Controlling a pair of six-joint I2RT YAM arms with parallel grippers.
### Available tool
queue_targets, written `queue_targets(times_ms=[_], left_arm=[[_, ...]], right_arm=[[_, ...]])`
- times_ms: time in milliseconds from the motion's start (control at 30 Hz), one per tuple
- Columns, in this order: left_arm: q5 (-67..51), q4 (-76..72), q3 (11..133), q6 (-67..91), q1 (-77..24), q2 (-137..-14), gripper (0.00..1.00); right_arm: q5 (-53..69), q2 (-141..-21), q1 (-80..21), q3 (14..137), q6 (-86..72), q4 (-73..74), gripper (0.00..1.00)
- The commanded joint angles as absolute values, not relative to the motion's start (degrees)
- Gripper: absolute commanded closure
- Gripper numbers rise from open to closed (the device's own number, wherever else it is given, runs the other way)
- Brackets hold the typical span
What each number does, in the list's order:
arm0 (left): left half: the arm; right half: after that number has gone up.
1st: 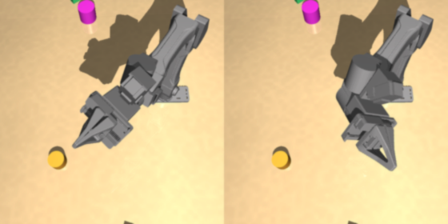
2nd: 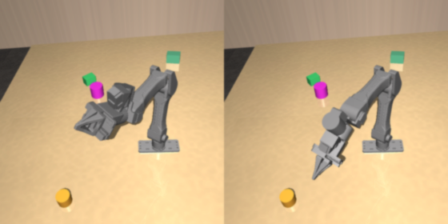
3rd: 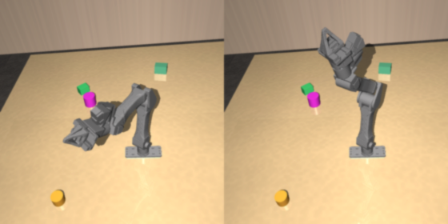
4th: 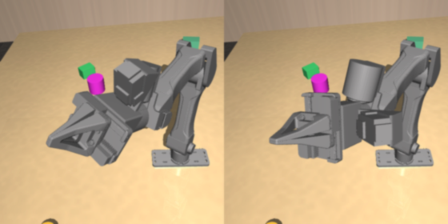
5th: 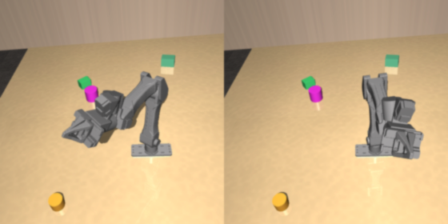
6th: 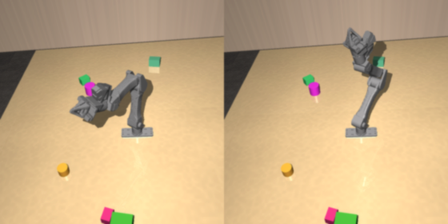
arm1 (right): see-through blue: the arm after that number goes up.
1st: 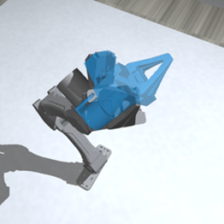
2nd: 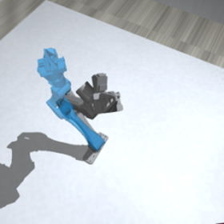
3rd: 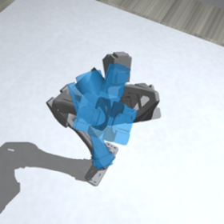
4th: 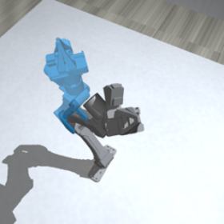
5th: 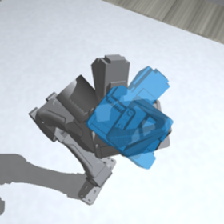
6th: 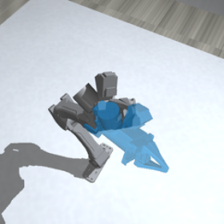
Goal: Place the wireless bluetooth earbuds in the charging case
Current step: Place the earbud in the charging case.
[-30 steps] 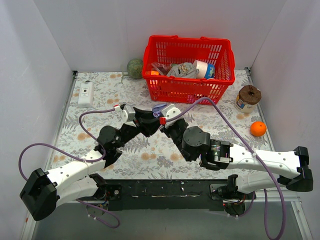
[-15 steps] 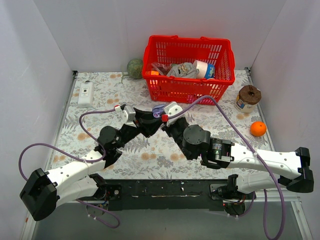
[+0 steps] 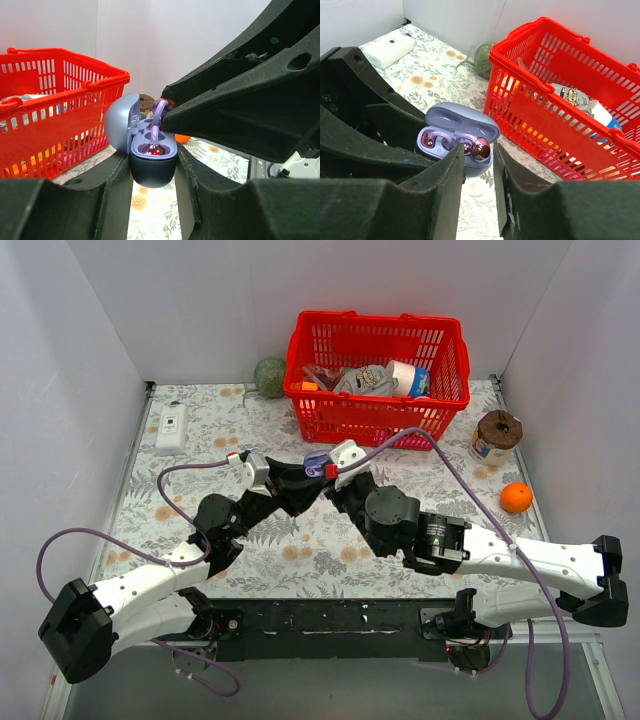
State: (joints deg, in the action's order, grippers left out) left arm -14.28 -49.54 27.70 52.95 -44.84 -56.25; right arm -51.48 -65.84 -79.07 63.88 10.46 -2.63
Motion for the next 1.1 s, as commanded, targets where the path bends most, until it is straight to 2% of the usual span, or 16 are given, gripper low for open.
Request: queue_targets(times_ms=[0, 433, 500, 533, 733, 1067], left_arm=[[-14.68, -53.26, 28.39, 53.17, -45.00, -53.88, 1.00], [-14.15, -52.21, 27.77, 53.17, -45.00, -53.09, 1.00], [-13.97, -52.03, 27.69, 53.09, -45.00, -53.00, 1.00], [-13.80, -51.86, 27.69, 53.09, -45.00, -53.09, 1.00], [-13.71, -51.77, 27.86, 53.09, -45.00, -53.26, 1.00], [-13.62, -51.59, 27.60, 53.44, -45.00, -53.35, 1.00]], right_arm=[[-50.98, -64.69, -78.66, 65.74, 8.70, -0.53, 0.61], [-47.55, -65.13, -78.58, 69.96, 6.95, 4.92, 0.37], [-46.85, -64.95, -78.57, 70.14, 6.59, 5.27, 0.31], [-45.98, -64.86, -78.57, 70.14, 6.59, 5.62, 0.25], [-44.65, -65.13, -78.66, 71.28, 5.80, 7.47, 0.08], [-42.46, -63.63, -78.49, 73.65, 3.87, 8.08, 0.04]])
